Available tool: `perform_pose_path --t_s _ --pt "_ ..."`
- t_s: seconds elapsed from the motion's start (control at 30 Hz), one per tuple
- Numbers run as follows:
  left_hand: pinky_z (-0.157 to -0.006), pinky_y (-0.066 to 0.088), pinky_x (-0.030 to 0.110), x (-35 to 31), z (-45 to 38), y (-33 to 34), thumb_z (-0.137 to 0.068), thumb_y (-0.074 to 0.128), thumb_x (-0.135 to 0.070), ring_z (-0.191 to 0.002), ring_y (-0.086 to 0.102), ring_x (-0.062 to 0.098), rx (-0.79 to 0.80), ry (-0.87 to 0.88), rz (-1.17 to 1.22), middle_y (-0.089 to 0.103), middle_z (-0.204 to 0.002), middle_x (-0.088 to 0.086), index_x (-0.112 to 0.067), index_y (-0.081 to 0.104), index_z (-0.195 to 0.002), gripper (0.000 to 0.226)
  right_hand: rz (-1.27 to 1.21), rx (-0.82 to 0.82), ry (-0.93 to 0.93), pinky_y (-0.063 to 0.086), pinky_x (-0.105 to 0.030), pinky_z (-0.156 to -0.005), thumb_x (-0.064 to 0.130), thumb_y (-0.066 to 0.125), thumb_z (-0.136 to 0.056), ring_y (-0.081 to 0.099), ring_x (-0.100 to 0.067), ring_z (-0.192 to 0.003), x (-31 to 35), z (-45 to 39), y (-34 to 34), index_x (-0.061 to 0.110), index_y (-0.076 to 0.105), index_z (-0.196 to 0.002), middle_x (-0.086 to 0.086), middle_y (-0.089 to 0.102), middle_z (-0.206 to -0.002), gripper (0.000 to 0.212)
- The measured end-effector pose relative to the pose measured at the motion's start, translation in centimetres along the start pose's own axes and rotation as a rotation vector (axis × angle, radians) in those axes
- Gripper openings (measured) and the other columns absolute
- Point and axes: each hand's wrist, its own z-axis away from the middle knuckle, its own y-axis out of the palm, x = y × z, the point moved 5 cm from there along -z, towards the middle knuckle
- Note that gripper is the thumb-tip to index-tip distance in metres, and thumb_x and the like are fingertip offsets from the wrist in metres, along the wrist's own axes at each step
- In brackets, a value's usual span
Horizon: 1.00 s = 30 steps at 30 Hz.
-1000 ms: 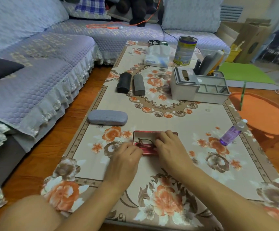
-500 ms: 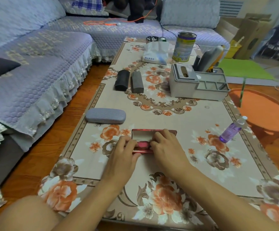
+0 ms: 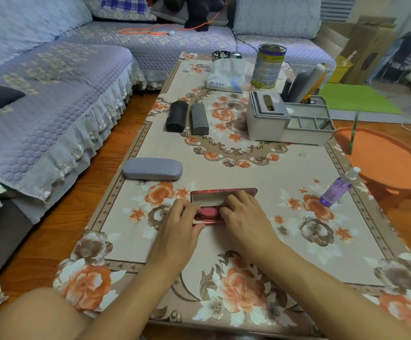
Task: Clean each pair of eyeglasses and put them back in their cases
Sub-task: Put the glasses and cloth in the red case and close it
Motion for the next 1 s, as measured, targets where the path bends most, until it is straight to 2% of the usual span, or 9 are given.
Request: perform_pose_path --t_s 0.13,0.27,0.37,0.47,0.57,0.63,0.77,0.87,1.0 --pt "-0.081 0.057 0.037 0.4 0.0 -0.1 -0.089 0.077 -0.02 -0.095 0.06 0.014 0.004 -0.057 0.087 0.044 -0.116 -0.011 -0.019 0.058 -0.117 0.033 -0.166 -0.139 0.132 0.047 -0.034 -0.085 0.0 0.072 -0.083 0.056 -0.028 -0.103 -1.9 1.5 -1.2 0.007 0.068 -0.119 -0.007 0.066 -0.111 0.037" --pt "-0.081 0.055 0.039 0.8 -0.1 -0.2 -0.088 0.079 -0.02 -0.091 0.054 0.005 0.002 -0.122 0.153 0.04 -0.115 -0.014 -0.021 0.056 -0.118 0.037 -0.482 -0.312 0.525 0.044 -0.028 -0.091 0.006 0.058 -0.097 0.059 -0.024 -0.107 -6.3 2.7 -3.4 0.011 0.065 -0.124 -0.006 0.059 -0.12 0.029" --pt "-0.088 0.053 0.037 1.2 -0.6 -0.4 -0.083 0.084 -0.019 -0.098 0.049 -0.006 -0.005 -0.181 0.221 0.038 -0.122 -0.013 -0.027 0.05 -0.132 0.06 -0.831 -0.019 0.624 0.041 -0.027 -0.103 0.029 0.045 -0.106 0.053 -0.009 -0.12 -7.7 0.8 -2.8 0.028 0.047 -0.147 0.008 0.05 -0.139 0.041" --pt "-0.109 0.044 0.039 1.7 -1.2 0.3 -0.085 0.082 -0.027 -0.131 0.041 0.0 0.14 -0.267 0.258 0.033 -0.152 -0.012 -0.046 0.024 -0.155 0.093 -0.974 0.222 0.58 0.042 -0.039 -0.112 0.037 0.038 -0.109 0.057 -0.013 -0.123 -7.1 -0.4 -1.8 0.032 0.059 -0.137 0.009 0.062 -0.136 0.036" --pt "-0.116 0.039 0.043 1.7 -1.9 0.6 -0.084 0.083 -0.03 -0.144 0.037 0.012 0.207 -0.266 0.257 0.036 -0.158 -0.014 -0.052 0.018 -0.154 0.098 -0.969 0.221 0.594 0.05 -0.016 -0.082 0.031 0.042 -0.109 0.06 0.0 -0.098 -7.3 -0.7 -1.0 0.031 0.069 -0.121 0.03 0.066 -0.102 0.029" --pt "-0.112 0.04 0.035 2.1 -2.5 0.3 -0.079 0.086 -0.029 -0.137 0.041 0.007 0.206 -0.28 0.296 0.042 -0.15 -0.02 -0.052 0.029 -0.15 0.094 -1.001 0.249 0.623 0.042 -0.01 -0.058 0.036 0.042 -0.108 0.055 0.002 -0.072 -7.4 -0.8 -0.8 0.033 0.07 -0.116 0.021 0.067 -0.088 0.029" --pt "-0.093 0.035 0.015 2.4 -2.9 -0.4 -0.075 0.089 -0.03 -0.119 0.045 -0.008 0.202 -0.243 0.272 0.049 -0.133 -0.028 -0.048 0.042 -0.139 0.082 -1.062 0.399 0.518 0.047 -0.025 -0.088 0.052 0.059 -0.097 0.061 -0.004 -0.105 -7.5 0.7 -0.4 0.036 0.056 -0.133 0.014 0.064 -0.118 0.04" --pt "-0.09 0.037 0.013 2.2 -2.7 -0.3 -0.076 0.088 -0.028 -0.114 0.042 -0.02 0.204 -0.195 0.28 0.049 -0.124 -0.033 -0.049 0.045 -0.13 0.072 -1.032 0.494 0.364 0.047 -0.032 -0.107 0.037 0.081 -0.083 0.056 -0.006 -0.124 -7.0 2.0 -0.5 0.03 0.041 -0.146 0.008 0.053 -0.138 0.076" --pt "-0.088 0.035 0.007 2.3 -2.7 -0.3 -0.079 0.086 -0.03 -0.114 0.047 -0.014 0.168 -0.161 0.27 0.053 -0.118 -0.03 -0.045 0.052 -0.117 0.053 -0.833 0.458 0.261 0.032 -0.025 -0.118 0.026 0.082 -0.082 0.038 0.0 -0.139 -6.6 3.0 -0.7 0.029 0.03 -0.154 0.011 0.035 -0.154 0.089"
